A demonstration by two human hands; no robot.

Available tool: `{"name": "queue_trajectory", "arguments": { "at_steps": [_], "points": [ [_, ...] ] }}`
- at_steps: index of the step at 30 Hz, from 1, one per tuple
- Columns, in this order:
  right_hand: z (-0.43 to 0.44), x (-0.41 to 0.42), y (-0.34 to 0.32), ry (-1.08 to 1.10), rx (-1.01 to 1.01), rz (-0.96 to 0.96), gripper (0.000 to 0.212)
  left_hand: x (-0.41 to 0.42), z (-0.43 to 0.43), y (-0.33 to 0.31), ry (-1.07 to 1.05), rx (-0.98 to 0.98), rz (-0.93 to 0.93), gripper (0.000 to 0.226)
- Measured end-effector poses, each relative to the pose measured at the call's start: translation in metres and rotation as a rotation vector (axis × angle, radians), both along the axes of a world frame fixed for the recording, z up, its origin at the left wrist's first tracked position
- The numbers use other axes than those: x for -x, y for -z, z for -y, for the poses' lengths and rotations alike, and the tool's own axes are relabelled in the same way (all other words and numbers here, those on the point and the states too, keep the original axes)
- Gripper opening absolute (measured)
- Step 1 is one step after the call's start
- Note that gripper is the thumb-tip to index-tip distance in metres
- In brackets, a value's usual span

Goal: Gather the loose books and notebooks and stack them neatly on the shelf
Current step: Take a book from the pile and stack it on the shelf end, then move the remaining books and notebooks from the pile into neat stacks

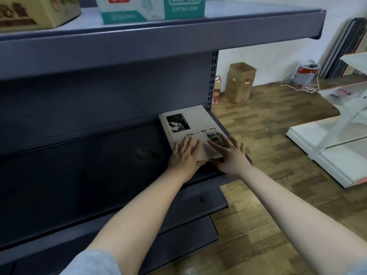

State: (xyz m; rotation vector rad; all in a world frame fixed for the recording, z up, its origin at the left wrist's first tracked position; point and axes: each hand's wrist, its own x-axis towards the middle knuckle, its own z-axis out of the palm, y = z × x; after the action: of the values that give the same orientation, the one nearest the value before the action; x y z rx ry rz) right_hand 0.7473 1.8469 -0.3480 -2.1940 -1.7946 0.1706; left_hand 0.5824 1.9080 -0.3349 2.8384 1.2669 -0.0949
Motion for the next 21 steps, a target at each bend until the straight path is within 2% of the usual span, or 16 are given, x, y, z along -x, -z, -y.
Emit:
{"name": "queue_trajectory", "arguments": {
  "at_steps": [3, 7, 15, 21],
  "points": [
    [0.001, 0.020, -0.007, -0.033, -0.101, 0.031, 0.064, 0.028, 0.005, 0.001, -0.071, -0.015, 0.092, 0.075],
    [-0.016, 0.071, -0.027, -0.159, -0.179, 0.029, 0.061, 0.085, 0.001, -0.014, -0.117, -0.095, 0.083, 0.068],
    [-0.066, 0.216, -0.069, -0.436, -0.282, -0.058, 0.056, 0.241, -0.012, -0.064, -0.284, -0.286, 0.094, 0.051],
    [-0.083, 0.335, -0.090, -0.698, -0.347, -0.109, 0.049, 0.365, 0.005, -0.095, -0.479, -0.400, 0.136, 0.046]
  ]
}}
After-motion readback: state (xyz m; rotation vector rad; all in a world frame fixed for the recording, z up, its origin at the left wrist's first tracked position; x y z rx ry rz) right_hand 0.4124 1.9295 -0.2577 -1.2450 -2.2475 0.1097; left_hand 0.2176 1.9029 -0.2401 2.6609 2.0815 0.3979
